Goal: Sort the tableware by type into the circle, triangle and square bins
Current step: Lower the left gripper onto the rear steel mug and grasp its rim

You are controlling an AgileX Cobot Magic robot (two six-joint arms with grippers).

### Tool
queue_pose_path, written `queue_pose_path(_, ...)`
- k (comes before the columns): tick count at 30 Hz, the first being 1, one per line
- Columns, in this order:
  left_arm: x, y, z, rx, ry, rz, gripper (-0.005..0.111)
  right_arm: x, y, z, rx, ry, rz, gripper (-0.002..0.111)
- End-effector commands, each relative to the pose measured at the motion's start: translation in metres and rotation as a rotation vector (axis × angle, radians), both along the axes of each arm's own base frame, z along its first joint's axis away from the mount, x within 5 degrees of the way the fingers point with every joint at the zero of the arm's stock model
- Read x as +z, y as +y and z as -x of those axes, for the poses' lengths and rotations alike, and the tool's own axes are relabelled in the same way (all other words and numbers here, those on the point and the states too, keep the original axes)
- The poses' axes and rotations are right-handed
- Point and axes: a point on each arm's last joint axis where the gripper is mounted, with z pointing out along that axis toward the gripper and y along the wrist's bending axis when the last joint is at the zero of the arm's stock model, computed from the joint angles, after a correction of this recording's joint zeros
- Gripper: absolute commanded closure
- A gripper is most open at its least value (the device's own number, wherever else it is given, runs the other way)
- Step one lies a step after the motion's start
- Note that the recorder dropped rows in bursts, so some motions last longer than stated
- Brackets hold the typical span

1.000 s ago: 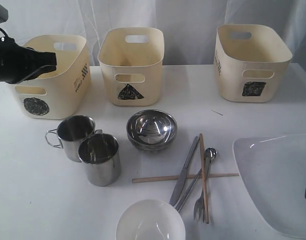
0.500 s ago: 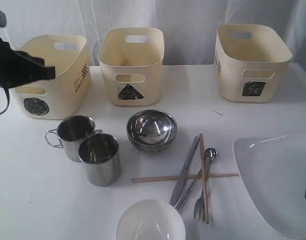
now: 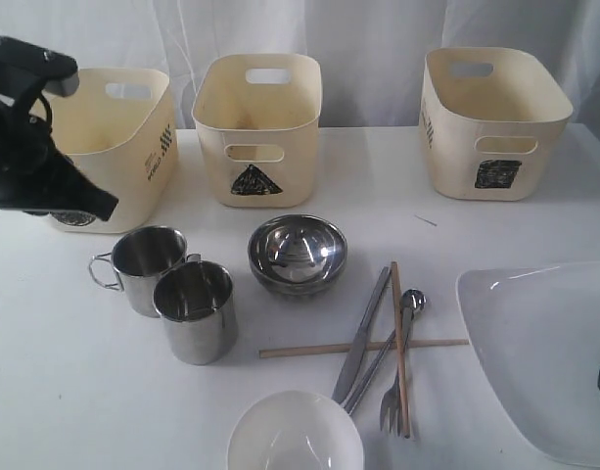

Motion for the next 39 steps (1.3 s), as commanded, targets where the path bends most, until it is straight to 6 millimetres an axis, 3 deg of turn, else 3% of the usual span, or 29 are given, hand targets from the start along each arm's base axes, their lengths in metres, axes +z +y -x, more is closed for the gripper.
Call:
queue_pose_path(1,0.019,-0.010,0.002,-0.048,0.006,0.093,0.087,0.002,0.000,0.000,0.006,-0.017,-0.007,0.108)
queue_pose_path(4,0.014,-0.014,-0.003,-0.049,0.032,0.105,0.062,0.002,0.000,0.000,0.006,-0.017,-0.007,0.108)
queue_pose_path(7,0.000,-0.017,-0.011,-0.045,0.077,0.091,0.048,0.002,0.000,0.000,0.006,-0.017,-0.007,0.108)
queue_pose_path(16,-0.031,-0.028,-0.038,-0.083,0.062,0.052,0.051,0.002,0.000,0.000,0.006,-0.017,-0.007,0.108)
queue_pose_path(22,-0.050,-0.015,-0.056,-0.044,0.069,0.023,0.051,0.002,0.000,0.000,0.006,-0.017,-0.007,0.108)
queue_pose_path(35,-0.101,-0.023,-0.080,-0.045,0.109,-0.003,0.051,0.002,0.000,0.000,0.006,-0.017,-0.007,0.108)
queue_pose_path(37,-0.110,-0.024,-0.082,-0.044,0.125,-0.009,0.054,0.002,0.000,0.000,0.006,-0.017,-0.007,0.108)
queue_pose_path(39,-0.117,-0.024,-0.083,-0.050,0.147,-0.022,0.077,0.002,0.000,0.000,0.006,-0.017,-0.007,0.108)
